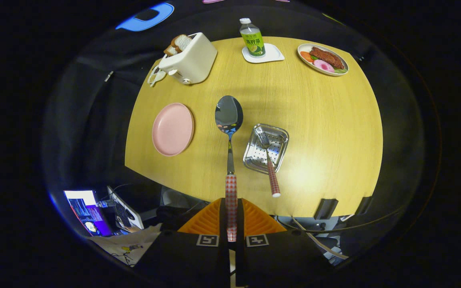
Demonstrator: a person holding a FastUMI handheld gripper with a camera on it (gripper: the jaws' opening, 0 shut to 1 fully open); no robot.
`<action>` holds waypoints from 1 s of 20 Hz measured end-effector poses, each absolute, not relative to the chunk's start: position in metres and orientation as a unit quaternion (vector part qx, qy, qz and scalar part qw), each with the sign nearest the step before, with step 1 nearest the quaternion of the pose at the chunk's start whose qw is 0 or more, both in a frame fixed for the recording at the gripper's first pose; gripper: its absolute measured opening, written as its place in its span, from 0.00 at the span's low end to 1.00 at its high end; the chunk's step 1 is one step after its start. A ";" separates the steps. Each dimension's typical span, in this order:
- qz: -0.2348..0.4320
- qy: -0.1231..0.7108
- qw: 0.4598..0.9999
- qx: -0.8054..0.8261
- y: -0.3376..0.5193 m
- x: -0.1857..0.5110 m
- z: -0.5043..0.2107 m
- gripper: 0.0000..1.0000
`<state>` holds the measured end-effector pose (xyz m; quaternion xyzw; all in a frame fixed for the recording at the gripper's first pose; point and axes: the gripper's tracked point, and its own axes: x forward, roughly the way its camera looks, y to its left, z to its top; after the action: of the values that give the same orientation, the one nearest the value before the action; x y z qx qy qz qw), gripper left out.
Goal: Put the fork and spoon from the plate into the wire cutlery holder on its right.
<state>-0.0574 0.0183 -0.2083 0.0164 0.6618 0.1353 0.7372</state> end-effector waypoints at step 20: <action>0.134 0.839 0.518 -0.100 -0.050 -0.049 -0.265 0.11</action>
<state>-0.0488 -0.0498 -0.2647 -0.1001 0.8389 0.1341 0.5179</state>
